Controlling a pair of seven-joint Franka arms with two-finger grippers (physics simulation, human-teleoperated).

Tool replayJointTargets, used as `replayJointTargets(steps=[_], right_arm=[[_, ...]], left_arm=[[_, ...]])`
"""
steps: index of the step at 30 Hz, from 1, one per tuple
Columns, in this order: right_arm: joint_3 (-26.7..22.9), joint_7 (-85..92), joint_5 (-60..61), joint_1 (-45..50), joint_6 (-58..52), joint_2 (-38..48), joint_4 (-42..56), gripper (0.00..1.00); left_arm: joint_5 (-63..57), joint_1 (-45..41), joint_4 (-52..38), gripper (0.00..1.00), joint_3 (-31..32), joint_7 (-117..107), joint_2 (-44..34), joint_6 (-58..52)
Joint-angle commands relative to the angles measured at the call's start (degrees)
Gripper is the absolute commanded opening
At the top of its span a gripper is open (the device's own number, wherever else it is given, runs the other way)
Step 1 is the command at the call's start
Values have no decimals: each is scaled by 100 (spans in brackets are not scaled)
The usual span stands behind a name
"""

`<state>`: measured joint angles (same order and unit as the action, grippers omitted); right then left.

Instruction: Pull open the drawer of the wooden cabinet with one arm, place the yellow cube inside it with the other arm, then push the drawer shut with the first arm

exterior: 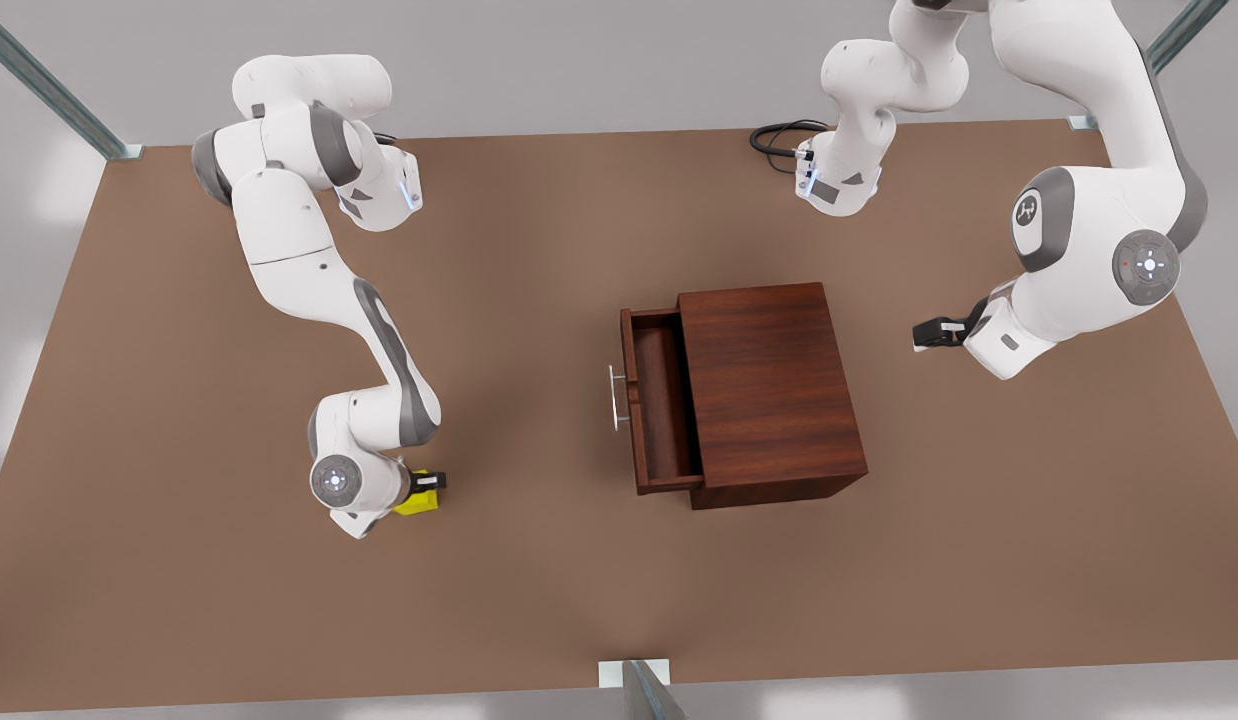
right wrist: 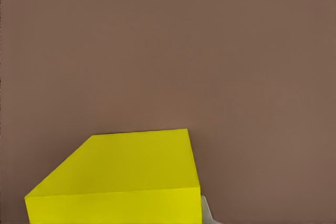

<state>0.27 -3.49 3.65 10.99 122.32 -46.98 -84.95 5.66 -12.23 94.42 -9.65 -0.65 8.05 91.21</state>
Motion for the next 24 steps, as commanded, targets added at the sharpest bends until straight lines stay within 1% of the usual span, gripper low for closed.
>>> replayJointTargets(steps=[1,4,7,10,14,16,18,20,24], right_arm=[[-1,15,-40,0,11,23,4,60],[17,15,-31,0,2,102,13,52],[25,94,-22,8,-41,111,92,52],[17,94,-31,105,-287,497,92,52],[17,24,-40,421,-1113,910,645,53],[17,-11,-40,588,-1615,910,1173,52],[34,-11,-31,641,-1702,945,1208,53],[60,-125,-22,887,-2212,972,1762,52],[34,-802,-4,1581,-2116,902,2175,52]], left_arm=[[-3,1,-2,100,-2,48,-6,-7],[-3,1,-2,100,-2,48,-6,-7],[-3,1,-2,100,-2,48,-6,2],[-3,1,-11,100,-2,48,-6,2],[-3,1,-11,100,-2,48,-6,2],[-3,1,-11,100,-2,48,-6,2],[-3,1,-11,100,-2,48,-6,2],[-3,-7,-11,100,7,48,-6,-7],[-12,-60,-90,100,-19,-14,12,-7]])
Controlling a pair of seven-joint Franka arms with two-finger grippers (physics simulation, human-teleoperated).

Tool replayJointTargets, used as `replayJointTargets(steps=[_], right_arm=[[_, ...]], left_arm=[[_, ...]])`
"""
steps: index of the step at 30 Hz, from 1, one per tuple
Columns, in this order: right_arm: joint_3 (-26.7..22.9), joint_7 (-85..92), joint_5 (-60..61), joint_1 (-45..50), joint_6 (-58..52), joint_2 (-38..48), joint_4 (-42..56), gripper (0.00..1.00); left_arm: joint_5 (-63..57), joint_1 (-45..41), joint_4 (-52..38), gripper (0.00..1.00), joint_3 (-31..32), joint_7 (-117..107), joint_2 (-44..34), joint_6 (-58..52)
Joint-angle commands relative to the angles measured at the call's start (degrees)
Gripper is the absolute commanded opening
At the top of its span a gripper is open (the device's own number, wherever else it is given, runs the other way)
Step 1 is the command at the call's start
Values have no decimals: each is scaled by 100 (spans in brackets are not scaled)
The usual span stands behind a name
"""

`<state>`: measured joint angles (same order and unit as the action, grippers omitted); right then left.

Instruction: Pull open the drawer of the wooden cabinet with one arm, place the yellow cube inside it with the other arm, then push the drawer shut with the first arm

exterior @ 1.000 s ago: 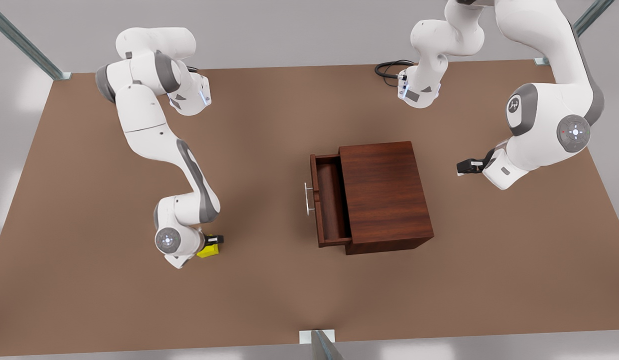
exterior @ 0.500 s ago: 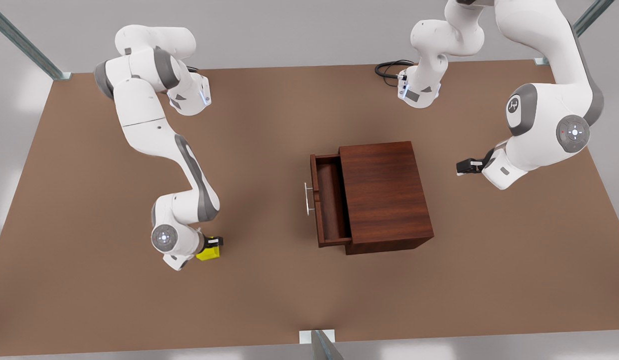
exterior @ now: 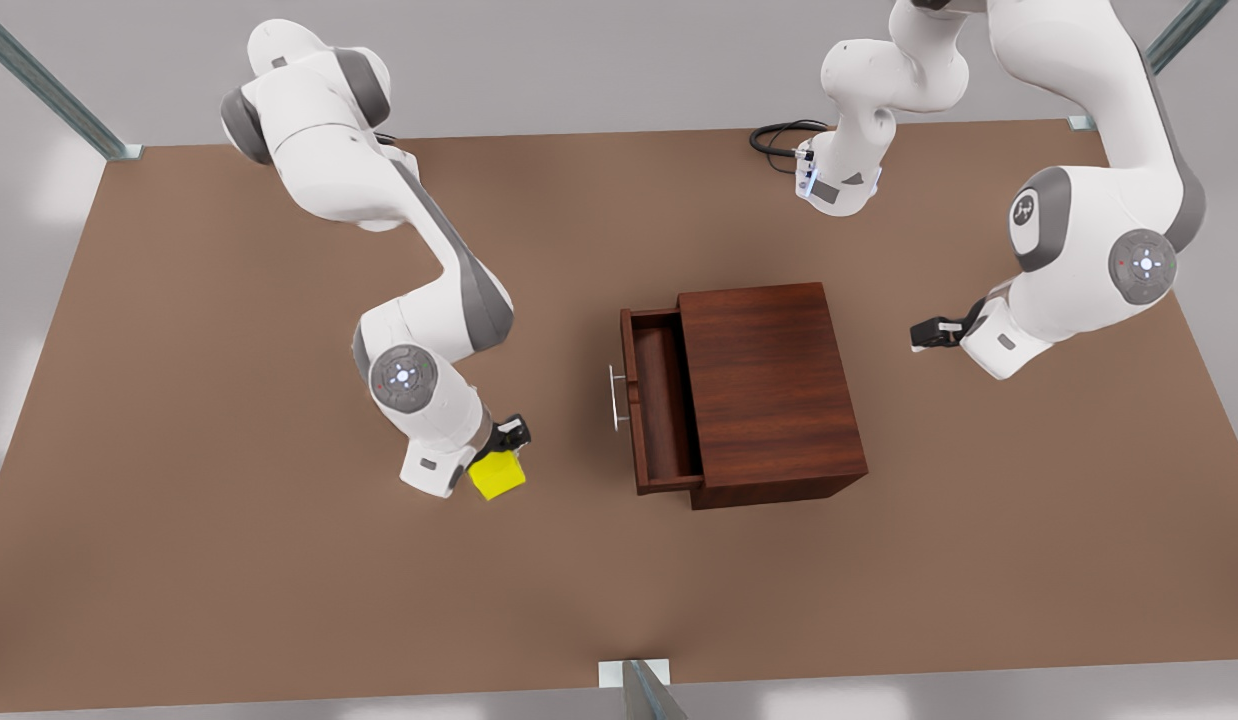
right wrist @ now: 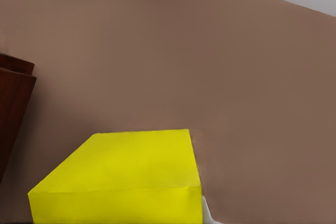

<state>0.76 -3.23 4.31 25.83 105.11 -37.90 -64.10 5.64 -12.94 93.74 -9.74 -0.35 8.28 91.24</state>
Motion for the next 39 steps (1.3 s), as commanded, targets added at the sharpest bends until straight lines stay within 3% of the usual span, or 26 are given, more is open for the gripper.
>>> replayJointTargets(steps=[1,4,11,16,18,31,39], right_arm=[[56,-986,-62,194,-299,-15,108,52],[663,-1496,-62,308,422,-33,108,52],[601,-2401,-71,1301,1785,-621,626,52],[382,-2472,-71,1547,1908,-903,776,52],[179,-2718,-53,1556,1495,-868,767,52],[320,-4959,-27,1609,1292,-903,714,53],[320,-5056,8,1609,1292,-982,688,55]], left_arm=[[24,29,-14,100,-28,-52,-2,-10],[16,20,-23,100,-28,-61,33,-18],[24,20,-31,100,-28,-70,33,8],[16,2,-23,100,-20,-105,33,17],[16,2,-23,100,-20,-114,33,17],[-2,-6,-14,100,-20,-158,33,17],[-2,-15,-5,100,-11,-158,33,8]])
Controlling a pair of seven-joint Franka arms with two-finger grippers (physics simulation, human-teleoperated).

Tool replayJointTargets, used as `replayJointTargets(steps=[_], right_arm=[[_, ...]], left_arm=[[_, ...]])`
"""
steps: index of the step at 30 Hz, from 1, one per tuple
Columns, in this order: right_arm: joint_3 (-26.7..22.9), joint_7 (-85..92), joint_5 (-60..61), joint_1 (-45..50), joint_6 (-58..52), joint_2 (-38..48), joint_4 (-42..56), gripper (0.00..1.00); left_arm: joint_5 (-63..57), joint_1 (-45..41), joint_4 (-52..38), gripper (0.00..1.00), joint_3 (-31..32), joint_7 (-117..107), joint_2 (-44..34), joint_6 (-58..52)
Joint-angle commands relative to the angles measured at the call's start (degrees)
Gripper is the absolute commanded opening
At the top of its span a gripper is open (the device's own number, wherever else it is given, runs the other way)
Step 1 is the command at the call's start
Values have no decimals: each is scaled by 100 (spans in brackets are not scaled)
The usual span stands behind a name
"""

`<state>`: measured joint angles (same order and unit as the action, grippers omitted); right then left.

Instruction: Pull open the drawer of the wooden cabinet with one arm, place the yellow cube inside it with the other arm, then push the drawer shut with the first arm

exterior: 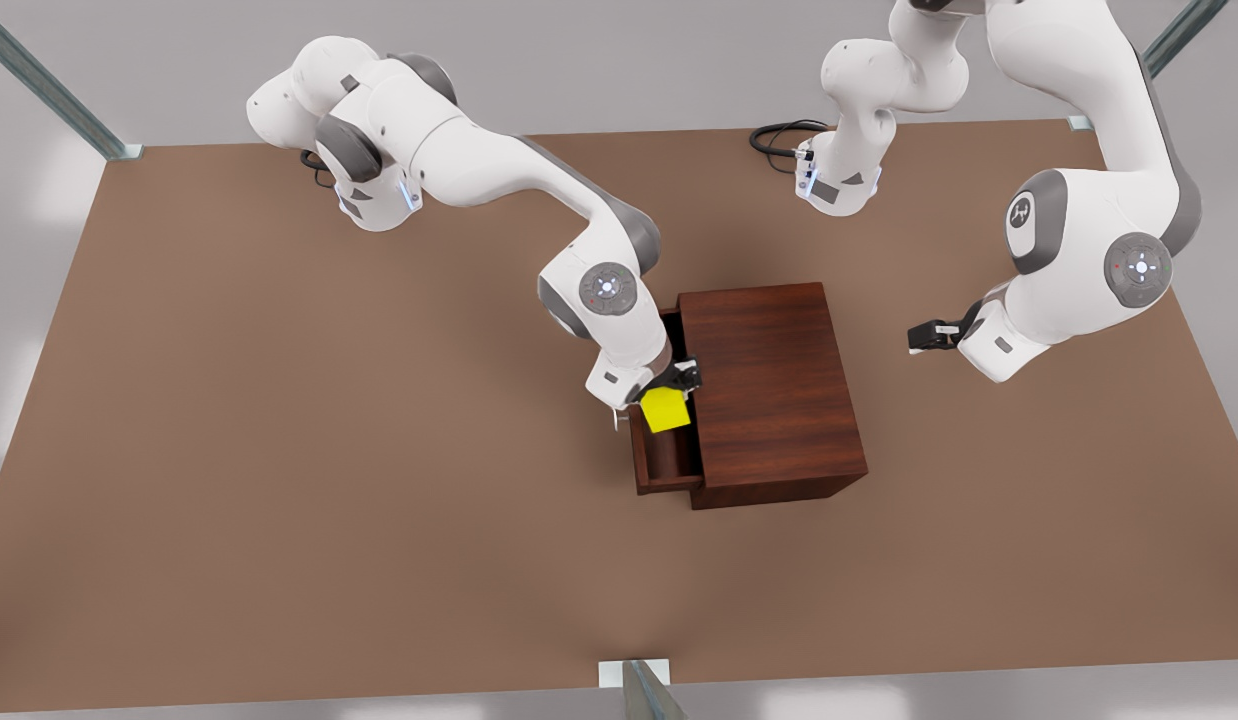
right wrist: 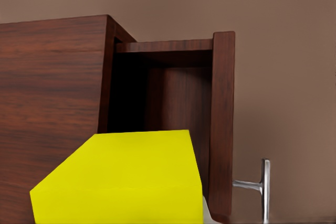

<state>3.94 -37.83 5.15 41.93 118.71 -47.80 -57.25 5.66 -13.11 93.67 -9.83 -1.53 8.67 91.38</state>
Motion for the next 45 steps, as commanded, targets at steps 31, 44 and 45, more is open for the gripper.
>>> replayJointTargets(steps=[31,44,45], right_arm=[[-288,5883,-655,-4553,-1729,3813,-3741,100],[-288,5910,-655,-4562,-1720,3743,-3741,100],[-288,5910,-655,-4571,-1729,3743,-3741,100]], left_arm=[[-1023,-4367,-3865,100,25,-7871,4529,2710],[-1322,-4429,-3690,100,16,-7116,4582,1945],[-1322,-4429,-3637,100,16,-7116,4582,1963]])
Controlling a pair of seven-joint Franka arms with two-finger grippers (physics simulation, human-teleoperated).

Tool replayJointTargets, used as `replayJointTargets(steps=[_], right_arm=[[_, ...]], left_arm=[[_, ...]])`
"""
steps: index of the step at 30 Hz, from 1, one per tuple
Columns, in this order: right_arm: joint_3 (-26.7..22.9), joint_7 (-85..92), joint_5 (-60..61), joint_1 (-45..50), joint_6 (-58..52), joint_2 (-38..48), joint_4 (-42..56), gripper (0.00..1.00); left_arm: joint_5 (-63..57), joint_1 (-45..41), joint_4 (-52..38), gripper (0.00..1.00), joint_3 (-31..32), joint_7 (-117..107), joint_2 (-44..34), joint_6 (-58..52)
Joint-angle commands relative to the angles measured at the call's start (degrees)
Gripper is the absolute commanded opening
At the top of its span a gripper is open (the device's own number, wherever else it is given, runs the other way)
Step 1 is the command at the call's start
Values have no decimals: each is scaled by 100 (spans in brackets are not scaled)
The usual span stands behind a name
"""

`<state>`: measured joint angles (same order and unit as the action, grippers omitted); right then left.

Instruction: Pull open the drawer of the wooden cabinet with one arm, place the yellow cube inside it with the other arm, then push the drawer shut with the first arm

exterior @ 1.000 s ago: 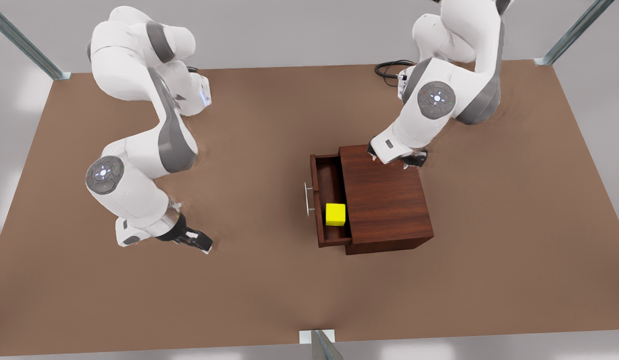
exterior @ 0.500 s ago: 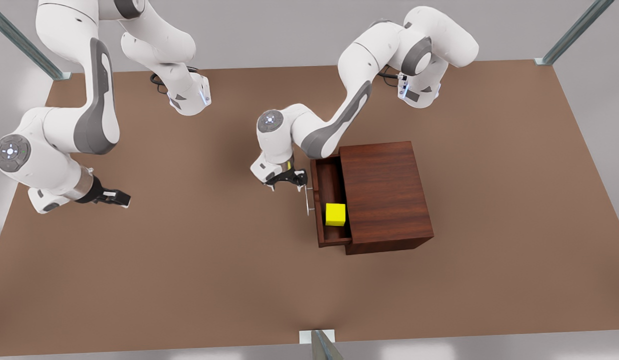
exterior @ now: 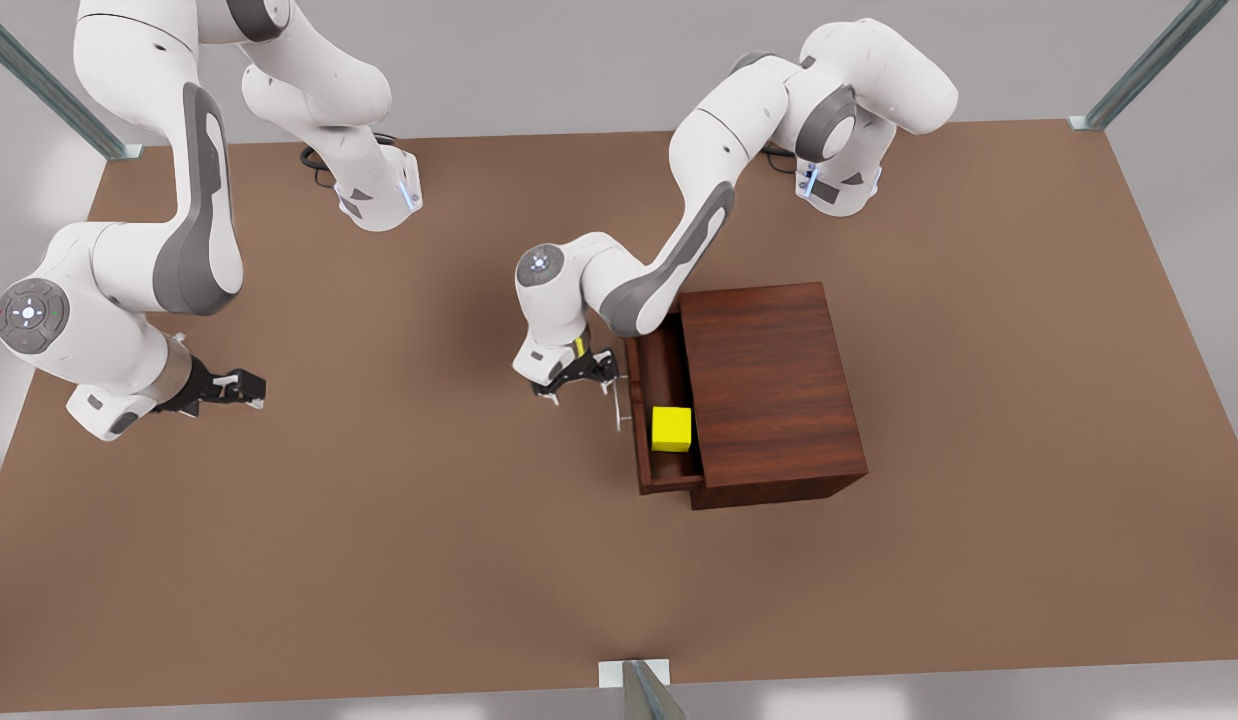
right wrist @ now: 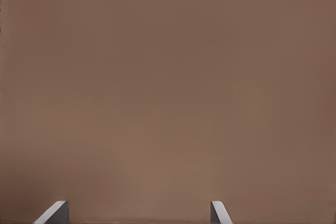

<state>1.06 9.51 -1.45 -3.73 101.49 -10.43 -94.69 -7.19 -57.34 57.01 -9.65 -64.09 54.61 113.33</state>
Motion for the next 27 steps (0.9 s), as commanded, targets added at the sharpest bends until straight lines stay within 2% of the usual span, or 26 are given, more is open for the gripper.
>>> replayJointTargets(steps=[1,10,27], right_arm=[[0,1176,4,-5,-6,6,3,100],[0,1176,4,-5,3,6,3,100],[-9,1176,4,-14,-6,14,3,100]], left_arm=[[-36,12,38,100,-1,-816,-12,-206],[25,109,600,100,-10,-438,-478,-206],[-10,179,1180,100,-54,-95,-768,-154]])
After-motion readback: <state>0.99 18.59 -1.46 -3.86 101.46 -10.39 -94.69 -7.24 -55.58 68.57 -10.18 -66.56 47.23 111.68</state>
